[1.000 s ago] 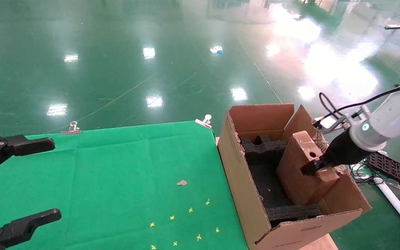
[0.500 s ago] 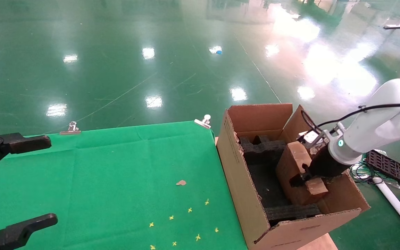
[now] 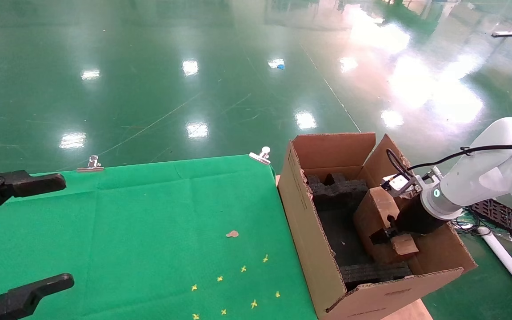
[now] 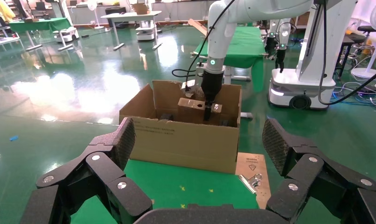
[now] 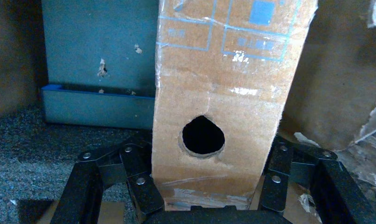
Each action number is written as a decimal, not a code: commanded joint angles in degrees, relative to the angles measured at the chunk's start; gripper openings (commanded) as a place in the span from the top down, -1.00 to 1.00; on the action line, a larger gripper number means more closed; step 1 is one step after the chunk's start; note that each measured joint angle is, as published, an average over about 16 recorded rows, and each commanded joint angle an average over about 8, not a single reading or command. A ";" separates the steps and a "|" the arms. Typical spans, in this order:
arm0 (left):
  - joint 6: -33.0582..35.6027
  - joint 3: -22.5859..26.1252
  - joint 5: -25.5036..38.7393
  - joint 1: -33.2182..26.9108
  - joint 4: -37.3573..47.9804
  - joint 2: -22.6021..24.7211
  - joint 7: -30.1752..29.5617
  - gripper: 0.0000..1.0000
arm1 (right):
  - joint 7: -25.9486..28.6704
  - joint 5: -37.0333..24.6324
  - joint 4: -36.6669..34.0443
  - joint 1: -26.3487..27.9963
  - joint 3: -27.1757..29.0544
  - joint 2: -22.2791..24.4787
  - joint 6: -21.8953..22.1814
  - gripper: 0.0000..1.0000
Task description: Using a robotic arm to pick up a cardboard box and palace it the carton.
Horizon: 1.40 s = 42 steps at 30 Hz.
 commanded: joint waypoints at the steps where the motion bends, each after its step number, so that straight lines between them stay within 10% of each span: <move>1: 0.00 0.01 0.00 0.00 0.00 0.00 0.00 -1.00 | -0.71 0.13 -0.56 0.05 0.10 -0.02 -0.11 -1.00; 27: -0.04 0.09 -0.06 -0.02 0.00 -0.04 0.05 -1.00 | -4.93 -0.08 -4.43 4.08 0.16 -0.97 -0.91 -1.00; 42: -0.06 0.14 -0.09 -0.03 0.00 -0.06 0.07 -1.00 | -13.00 -1.45 0.69 20.57 0.10 0.05 -0.38 -1.00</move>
